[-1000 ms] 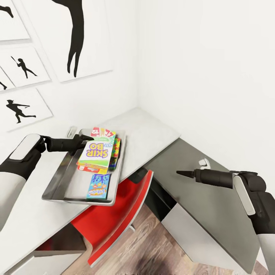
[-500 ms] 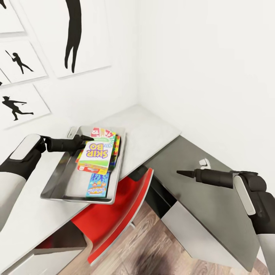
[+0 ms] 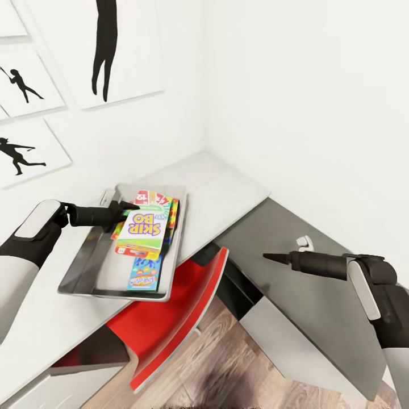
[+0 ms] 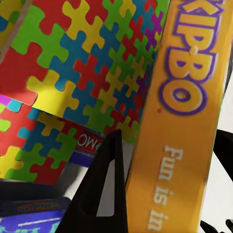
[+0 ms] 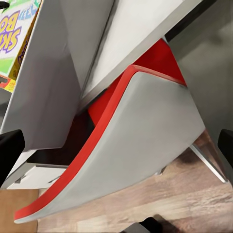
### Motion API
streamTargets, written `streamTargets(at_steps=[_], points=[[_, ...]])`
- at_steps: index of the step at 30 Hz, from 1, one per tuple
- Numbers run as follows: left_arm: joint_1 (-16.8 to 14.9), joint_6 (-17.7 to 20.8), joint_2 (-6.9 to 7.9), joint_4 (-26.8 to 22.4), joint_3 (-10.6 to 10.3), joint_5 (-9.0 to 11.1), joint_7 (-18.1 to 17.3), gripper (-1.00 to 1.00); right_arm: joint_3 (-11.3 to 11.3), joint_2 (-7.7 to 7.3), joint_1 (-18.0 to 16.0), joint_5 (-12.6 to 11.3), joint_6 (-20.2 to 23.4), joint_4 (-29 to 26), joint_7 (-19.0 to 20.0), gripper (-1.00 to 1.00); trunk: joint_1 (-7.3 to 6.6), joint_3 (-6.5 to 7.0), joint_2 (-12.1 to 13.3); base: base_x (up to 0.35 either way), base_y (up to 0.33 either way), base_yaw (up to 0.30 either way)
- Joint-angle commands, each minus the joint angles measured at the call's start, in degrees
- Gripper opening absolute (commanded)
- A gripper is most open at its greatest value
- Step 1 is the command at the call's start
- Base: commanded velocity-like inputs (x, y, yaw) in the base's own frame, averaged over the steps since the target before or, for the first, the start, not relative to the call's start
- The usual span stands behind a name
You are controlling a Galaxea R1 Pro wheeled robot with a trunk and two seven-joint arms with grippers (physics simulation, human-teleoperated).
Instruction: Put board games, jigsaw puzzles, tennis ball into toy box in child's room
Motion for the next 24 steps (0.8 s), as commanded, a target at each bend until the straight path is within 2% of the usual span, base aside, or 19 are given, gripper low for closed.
streamTargets(at_steps=[1,9,24], points=[[-0.1,-0.1,0.05,0.0,-0.2,0.6,0.5,-1.00,0.0,-0.01,0.0,0.2,0.2,0.0,0.3,1.00,0.01,-0.16,-0.1,0.000,0.000,0.000],[0.0,-0.2,-0.31,0.0,-0.2,0.6,0.5,-1.00,0.0,-0.01,0.0,0.2,0.2,0.0,0.3,1.00,0.01,-0.90,-0.1,0.000,0.000,0.000],[0.0,-0.7,-2.07,0.0,0.0,0.7,0.4,-1.00,-0.1,-0.18,0.0,0.1,0.2,-0.4,0.4,1.00,0.01,-2.10,-0.1,0.000,0.000,0.000]])
